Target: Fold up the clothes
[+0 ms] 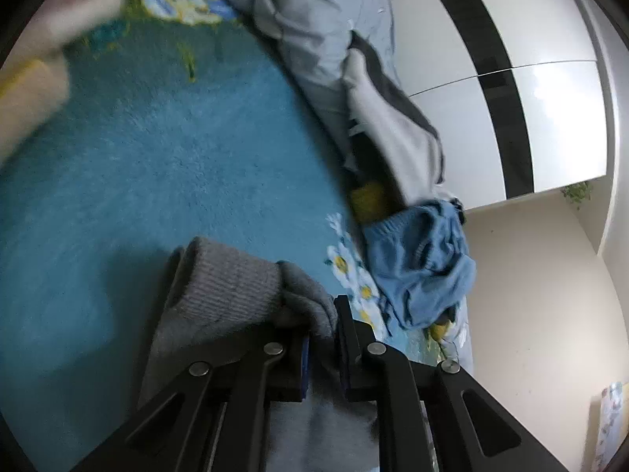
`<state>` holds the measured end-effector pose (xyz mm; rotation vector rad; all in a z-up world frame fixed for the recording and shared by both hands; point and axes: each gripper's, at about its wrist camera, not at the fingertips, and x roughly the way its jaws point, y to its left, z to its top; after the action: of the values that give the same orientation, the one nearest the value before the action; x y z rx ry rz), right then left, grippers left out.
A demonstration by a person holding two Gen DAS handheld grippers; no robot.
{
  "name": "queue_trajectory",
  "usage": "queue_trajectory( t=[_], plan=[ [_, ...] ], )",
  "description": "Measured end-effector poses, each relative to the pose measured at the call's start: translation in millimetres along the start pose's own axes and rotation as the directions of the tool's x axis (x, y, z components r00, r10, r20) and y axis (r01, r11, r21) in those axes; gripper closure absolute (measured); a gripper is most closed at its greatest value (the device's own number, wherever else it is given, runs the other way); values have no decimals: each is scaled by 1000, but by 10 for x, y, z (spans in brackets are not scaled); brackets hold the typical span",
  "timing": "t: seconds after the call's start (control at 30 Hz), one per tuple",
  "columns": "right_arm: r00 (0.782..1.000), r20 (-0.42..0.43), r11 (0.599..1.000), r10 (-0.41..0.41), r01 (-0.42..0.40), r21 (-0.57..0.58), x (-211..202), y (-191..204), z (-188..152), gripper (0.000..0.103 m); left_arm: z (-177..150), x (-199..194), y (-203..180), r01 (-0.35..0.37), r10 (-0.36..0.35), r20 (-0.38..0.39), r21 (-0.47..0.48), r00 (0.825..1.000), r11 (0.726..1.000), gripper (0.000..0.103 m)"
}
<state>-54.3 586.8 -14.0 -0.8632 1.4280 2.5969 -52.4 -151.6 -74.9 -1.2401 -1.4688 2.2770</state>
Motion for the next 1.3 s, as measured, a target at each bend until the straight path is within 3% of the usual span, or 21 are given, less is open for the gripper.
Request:
queue_trajectory(
  t=[0.13,0.2,0.27,0.3,0.47,0.57,0.6,0.8,0.9,1.1,1.2,1.3],
  plan=[
    [997,-24,997,-71,72,30,289,-128,-44,99,49,111,-11,-9,10,-24,19,1000,1000,83],
    [996,-44,997,-76,78,30,341,-157,-100,99,15,63,-107,4,-2,-32,62,999,998,68],
    [995,-63,997,-74,76,22,383,-180,-149,97,-56,-34,-227,15,-12,-31,114,999,993,44],
    [995,-69,997,-74,75,15,385,-181,-163,97,-101,-95,-291,15,-12,-27,141,1000,990,41],
    [994,-93,997,-59,53,-63,189,-91,-174,93,-380,-497,-431,-19,9,52,207,999,978,35],
    [995,-95,991,-40,27,-133,-49,-15,-164,60,-581,-697,-283,-138,115,131,179,985,974,32],
    [995,-96,987,-34,19,-157,-128,11,-161,58,-648,-761,-228,-174,149,154,166,977,971,32],
    [986,-99,962,-138,109,-250,-647,-250,-261,58,-871,-752,453,-160,166,106,-55,980,986,32],
    [987,-131,978,-94,67,-198,-717,-508,-350,58,-894,-696,488,-143,152,131,-74,980,987,32],
    [989,-148,986,-12,-13,-165,-407,-411,-404,58,-942,-561,430,-76,87,128,-87,988,993,32],
    [986,-135,988,-101,84,-130,-87,-393,-373,58,-947,-532,418,-76,86,132,-79,988,994,32],
    [987,-119,994,-107,105,-24,105,-528,-302,58,-932,-544,420,-51,63,139,-88,988,995,32]
  ],
)
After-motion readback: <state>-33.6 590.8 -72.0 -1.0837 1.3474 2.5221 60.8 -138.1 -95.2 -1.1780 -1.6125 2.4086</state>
